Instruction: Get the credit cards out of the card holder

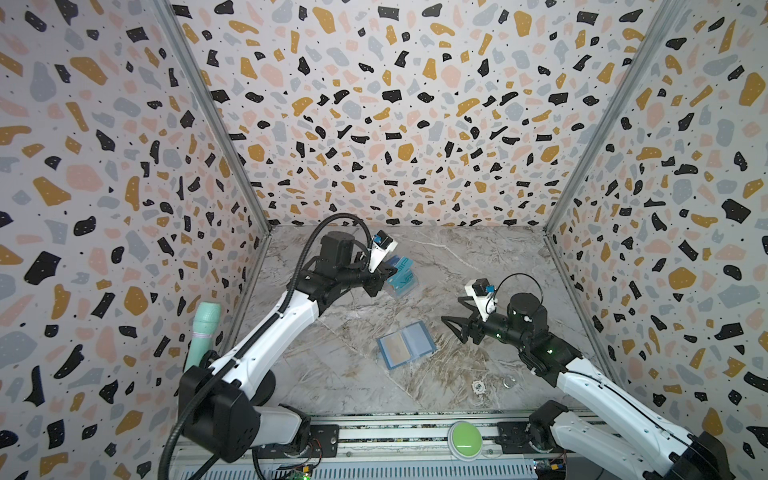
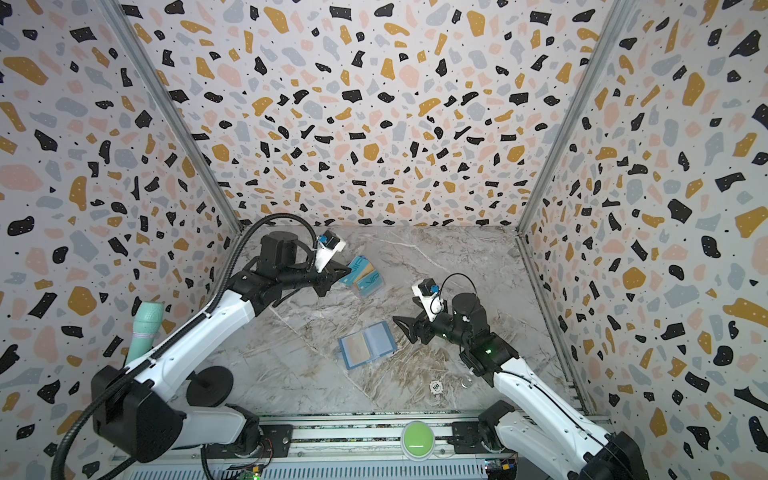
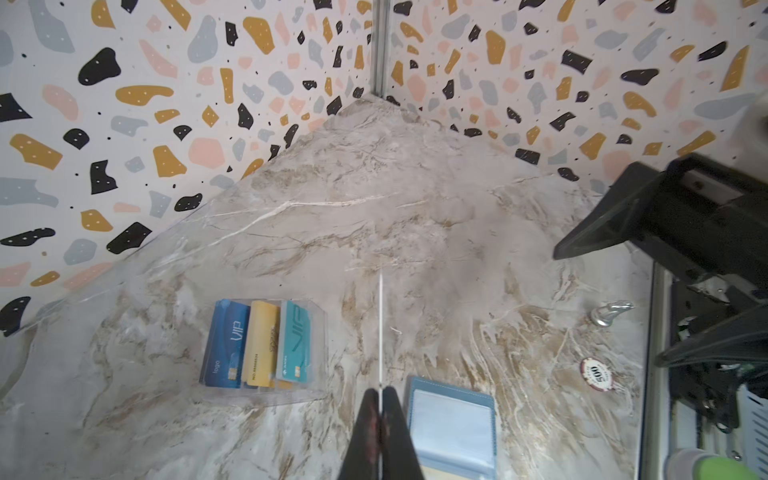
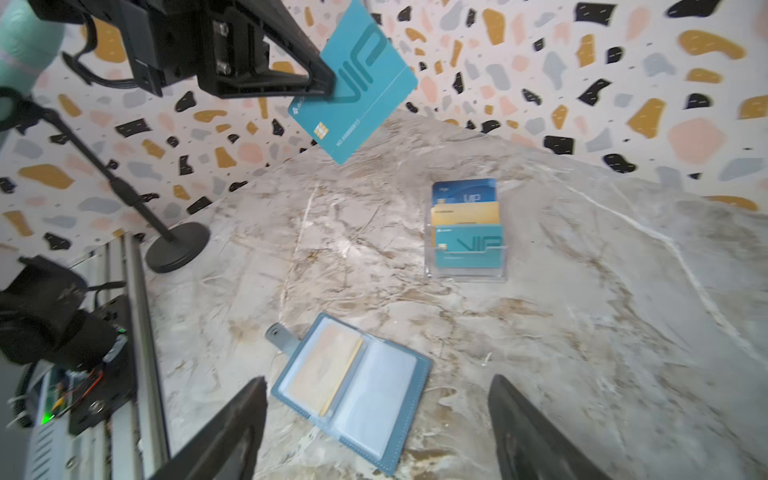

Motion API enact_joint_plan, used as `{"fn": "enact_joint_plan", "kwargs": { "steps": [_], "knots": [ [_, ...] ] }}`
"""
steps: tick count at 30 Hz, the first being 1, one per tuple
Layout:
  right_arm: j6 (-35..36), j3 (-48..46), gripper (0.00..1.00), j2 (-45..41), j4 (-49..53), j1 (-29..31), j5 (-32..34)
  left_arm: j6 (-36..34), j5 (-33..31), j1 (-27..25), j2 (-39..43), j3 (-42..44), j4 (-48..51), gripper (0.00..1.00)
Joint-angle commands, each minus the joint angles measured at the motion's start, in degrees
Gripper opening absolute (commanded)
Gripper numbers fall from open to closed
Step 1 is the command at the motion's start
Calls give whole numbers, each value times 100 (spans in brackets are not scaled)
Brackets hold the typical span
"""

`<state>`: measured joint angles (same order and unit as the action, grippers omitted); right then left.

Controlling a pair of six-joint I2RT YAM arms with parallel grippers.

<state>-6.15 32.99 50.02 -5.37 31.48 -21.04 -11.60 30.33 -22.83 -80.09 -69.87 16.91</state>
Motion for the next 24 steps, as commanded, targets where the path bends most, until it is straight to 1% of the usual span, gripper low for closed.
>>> {"fn": "enact_joint_plan", "kwargs": {
  "steps": [1, 5, 8, 10, 12, 15, 19, 21, 24],
  "knots": [
    [-79, -21, 84, -110, 172, -24, 755, -356, -315, 212, -362, -339, 261, 0],
    [-114, -73, 84, -124, 188, -34, 843, -911, -440, 258, -1016, -951, 839, 0],
    [-123, -91, 84, -143, 168, -29, 829, -1242, -463, 293, -1682, -1688, 1460, 0],
    [-123, -104, 84, -166, 182, -35, 831, -1602, -267, 297, -2123, -2290, 1990, 0],
    [-121, -131, 84, -207, 178, -36, 851, -1859, -23, 302, -2440, -2692, 2277, 0],
    [-140, -161, 84, -275, 180, -29, 879, -1892, 17, 302, -2862, -3169, 2444, 0],
    [-149, -205, 84, -362, 174, -37, 938, -1606, -56, 305, -3464, -3763, 2695, 0],
    [-149, -217, 84, -387, 172, -29, 962, -1512, 8, 302, -3675, -3955, 2838, 0],
    [-147, -223, 84, -384, 159, -33, 989, -1350, 228, 305, -3846, -4000, 2862, 0]
  ]
}}
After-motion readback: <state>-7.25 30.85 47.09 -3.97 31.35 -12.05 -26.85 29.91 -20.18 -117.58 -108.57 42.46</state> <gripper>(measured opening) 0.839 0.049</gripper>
